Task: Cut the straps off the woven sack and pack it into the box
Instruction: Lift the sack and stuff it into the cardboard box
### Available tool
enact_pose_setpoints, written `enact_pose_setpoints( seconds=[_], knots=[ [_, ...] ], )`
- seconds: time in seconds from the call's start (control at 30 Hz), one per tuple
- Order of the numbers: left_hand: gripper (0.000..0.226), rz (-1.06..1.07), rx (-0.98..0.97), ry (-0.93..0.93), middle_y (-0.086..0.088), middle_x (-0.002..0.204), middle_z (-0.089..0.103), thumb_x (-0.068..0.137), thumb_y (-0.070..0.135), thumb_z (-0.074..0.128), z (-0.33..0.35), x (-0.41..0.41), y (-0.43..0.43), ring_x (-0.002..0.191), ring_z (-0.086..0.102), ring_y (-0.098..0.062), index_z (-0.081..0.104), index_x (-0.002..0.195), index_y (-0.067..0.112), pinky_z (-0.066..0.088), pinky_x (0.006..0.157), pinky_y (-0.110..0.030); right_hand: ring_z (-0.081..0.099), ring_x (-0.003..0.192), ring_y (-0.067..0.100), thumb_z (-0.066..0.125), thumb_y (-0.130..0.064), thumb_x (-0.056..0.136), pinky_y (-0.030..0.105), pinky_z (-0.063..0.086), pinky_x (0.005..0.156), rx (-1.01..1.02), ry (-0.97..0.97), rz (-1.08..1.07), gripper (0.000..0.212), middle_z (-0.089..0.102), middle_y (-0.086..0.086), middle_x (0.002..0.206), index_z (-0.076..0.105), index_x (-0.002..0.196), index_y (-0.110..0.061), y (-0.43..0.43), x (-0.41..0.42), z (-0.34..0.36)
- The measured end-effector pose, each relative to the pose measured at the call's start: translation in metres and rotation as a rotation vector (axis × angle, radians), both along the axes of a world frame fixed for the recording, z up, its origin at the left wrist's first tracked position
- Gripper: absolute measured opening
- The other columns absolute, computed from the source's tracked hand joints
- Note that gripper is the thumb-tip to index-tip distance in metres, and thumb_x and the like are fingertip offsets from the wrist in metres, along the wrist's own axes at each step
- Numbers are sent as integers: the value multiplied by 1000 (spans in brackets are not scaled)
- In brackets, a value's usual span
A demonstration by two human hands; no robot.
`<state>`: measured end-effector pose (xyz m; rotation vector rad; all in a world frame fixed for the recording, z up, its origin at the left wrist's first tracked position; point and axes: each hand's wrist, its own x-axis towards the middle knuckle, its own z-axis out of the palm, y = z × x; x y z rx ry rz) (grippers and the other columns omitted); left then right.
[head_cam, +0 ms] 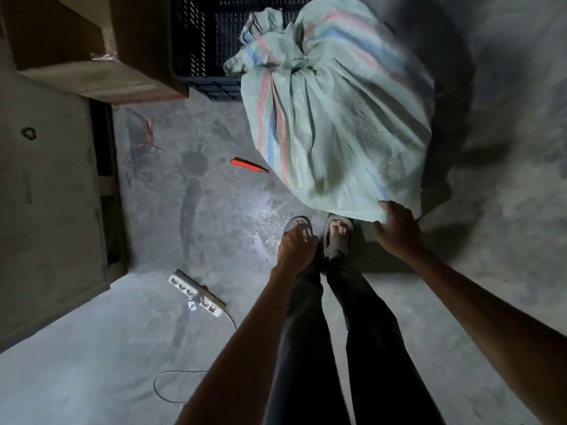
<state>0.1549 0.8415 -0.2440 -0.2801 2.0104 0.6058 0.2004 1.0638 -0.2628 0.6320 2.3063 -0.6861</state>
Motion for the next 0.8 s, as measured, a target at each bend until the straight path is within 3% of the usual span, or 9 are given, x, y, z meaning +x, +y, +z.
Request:
enact_pose_setpoints(
  seconds=[0.17,0.27,0.4,0.47,0.5,0.57,0.6,0.7,0.8],
  knots=[
    [54,131,-57,-99,-17,132,65,92,23,63,-92,22,1,125,60,-32,52,144,13,46,104,-35,42,129,43,61,-24,86,50,40,100,131,-53,-108,60,45,22,142,43,140,-5,-1,14,-93],
    [72,261,-83,-102,-21,142,58,92,31,71,-162,22,3,131,55,-33,38,152,9,43,98,-31,27,141,40,62,-33,87,54,32,109,234,-163,-238,78,27,20,155,24,151,-10,12,22,-162],
    [101,411,-73,-81,-20,158,39,84,50,76,-244,7,12,146,38,-35,23,158,7,35,117,-41,5,151,37,69,-43,85,57,15,118,220,-218,-545,107,3,18,164,-4,157,-14,34,27,-245],
    [96,493,2,-57,-16,149,52,78,53,81,-276,-3,18,138,50,-30,40,152,8,43,114,-41,2,151,40,72,-49,81,58,12,118,179,-221,-641,116,-1,20,163,-8,157,-14,44,27,-278],
    [84,540,43,-31,-12,135,65,75,52,84,-290,-7,22,126,61,-25,56,141,9,51,105,-37,4,149,43,71,-52,80,59,13,117,200,-236,-612,115,0,24,162,-5,157,-12,48,28,-290],
    [61,616,46,40,-8,107,75,73,46,87,-310,-16,33,98,71,-21,72,117,6,58,79,-26,13,145,50,65,-59,82,61,21,114,350,-251,-468,103,10,30,158,12,155,-8,53,33,-306],
    [55,656,7,76,-12,104,75,75,40,87,-315,-21,38,93,71,-24,73,114,4,58,73,-27,19,142,51,61,-59,84,62,26,111,427,-241,-392,95,16,30,156,21,152,-6,55,35,-310],
    [52,715,-133,126,-20,113,72,82,30,82,-322,-25,47,104,70,-33,66,119,-4,60,82,-39,38,132,43,52,-43,95,56,37,101,498,-128,-203,55,43,22,142,48,134,-4,67,37,-309],
    [52,741,-196,101,-18,111,68,87,31,77,-310,-21,51,110,68,-32,63,121,-6,58,80,-37,49,119,37,46,-24,99,48,39,95,389,53,-152,32,57,18,126,58,123,-6,82,38,-301]
  ],
)
